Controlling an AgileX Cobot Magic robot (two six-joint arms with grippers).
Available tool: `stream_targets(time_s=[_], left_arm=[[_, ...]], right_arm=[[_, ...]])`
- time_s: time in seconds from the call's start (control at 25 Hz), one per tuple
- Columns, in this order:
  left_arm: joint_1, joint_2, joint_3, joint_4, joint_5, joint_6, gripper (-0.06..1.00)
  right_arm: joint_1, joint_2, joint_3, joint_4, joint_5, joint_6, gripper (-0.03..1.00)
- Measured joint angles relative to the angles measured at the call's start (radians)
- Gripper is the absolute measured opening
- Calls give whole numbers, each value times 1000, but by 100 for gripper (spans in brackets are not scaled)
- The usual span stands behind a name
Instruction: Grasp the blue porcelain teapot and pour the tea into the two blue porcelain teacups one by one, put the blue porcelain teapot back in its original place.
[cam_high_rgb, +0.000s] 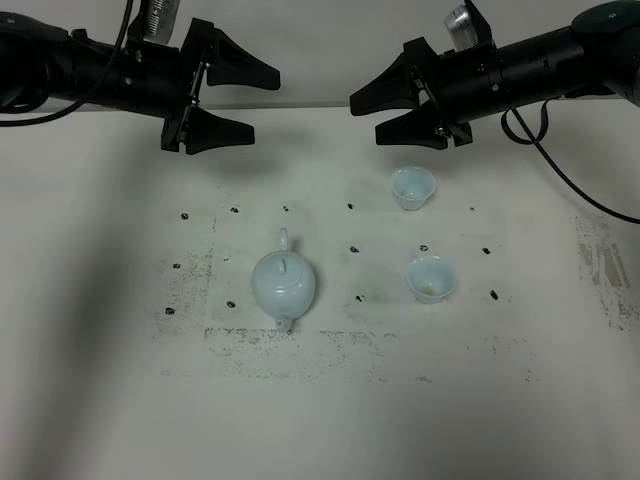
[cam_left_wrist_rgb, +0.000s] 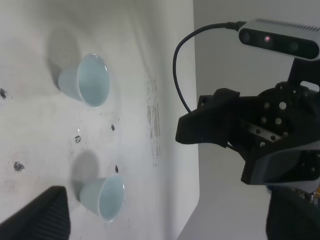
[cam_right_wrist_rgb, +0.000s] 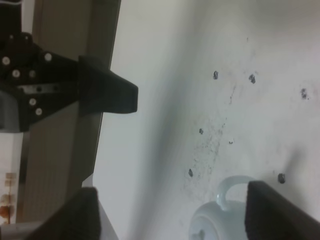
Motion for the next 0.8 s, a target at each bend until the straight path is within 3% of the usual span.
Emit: stream_targets(time_s=[0.8], left_arm=[[0,0,0,0,0,4,76]], right_arm=[[0,0,0,1,0,0,59]])
